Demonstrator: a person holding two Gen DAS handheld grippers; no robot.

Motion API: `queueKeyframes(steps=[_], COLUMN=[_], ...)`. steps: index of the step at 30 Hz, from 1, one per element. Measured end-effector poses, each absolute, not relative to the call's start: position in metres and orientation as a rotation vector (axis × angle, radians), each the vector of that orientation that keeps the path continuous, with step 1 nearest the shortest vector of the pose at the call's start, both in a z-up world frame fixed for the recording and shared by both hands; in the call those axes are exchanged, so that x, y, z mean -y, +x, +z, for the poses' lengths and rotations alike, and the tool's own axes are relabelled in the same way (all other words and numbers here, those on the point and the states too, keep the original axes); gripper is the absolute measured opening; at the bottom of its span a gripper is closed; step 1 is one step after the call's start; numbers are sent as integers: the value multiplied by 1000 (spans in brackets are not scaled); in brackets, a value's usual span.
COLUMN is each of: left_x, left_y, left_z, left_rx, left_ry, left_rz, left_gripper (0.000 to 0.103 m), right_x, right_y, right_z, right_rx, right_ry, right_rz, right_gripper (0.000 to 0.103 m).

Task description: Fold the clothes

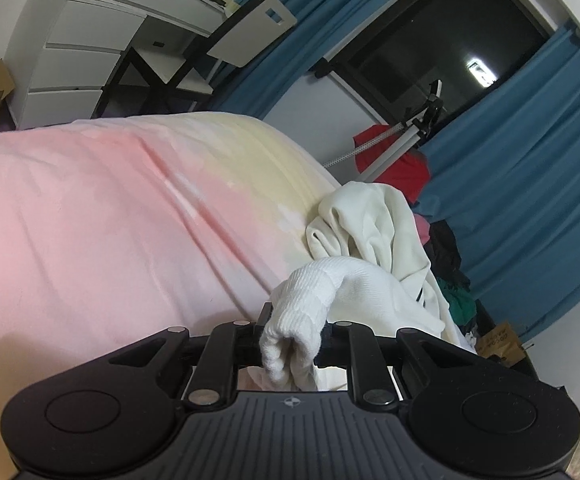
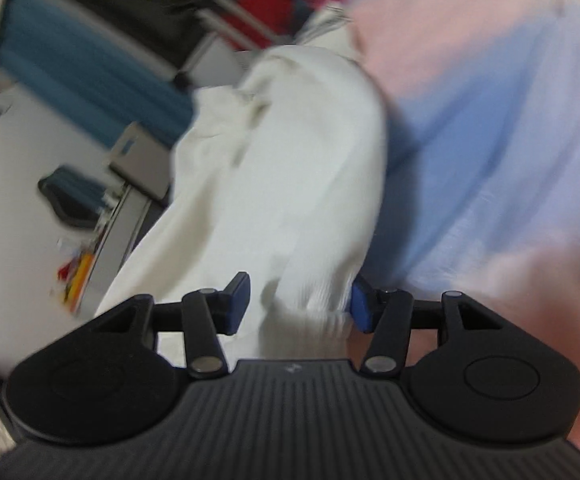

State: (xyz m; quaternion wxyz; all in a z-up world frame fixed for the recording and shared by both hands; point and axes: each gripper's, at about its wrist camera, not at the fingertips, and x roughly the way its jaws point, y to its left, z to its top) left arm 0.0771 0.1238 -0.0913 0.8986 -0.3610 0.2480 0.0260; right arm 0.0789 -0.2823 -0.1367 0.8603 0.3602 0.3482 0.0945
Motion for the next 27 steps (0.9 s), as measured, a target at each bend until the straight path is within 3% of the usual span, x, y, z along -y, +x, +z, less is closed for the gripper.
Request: queueKeyframes(steps=[4,6,16,22,27], left_x=[-126,-139,-289,-356,-362], left_y=[96,106,174,240,272], left_z=[-67,-47,40,-7,-54], left_rx=[-510,-488,-424,-539,-618], left_ry=[-676,-660,-555,-471,-414], left_rz=[26,0,205,378,404], left_gripper=[17,17,16,16,17], right_x=[275,242,53,-50,-76], right_y=[79,82,101,124,144], right_z=[-146,-143,-126,-125,-142], right_rx=[-780,-788,-839,-881,-921], right_ry=[773,797,882,837,758], right_rz=[153,214,566,710,707], right_gripper=[36,25,23,22,23])
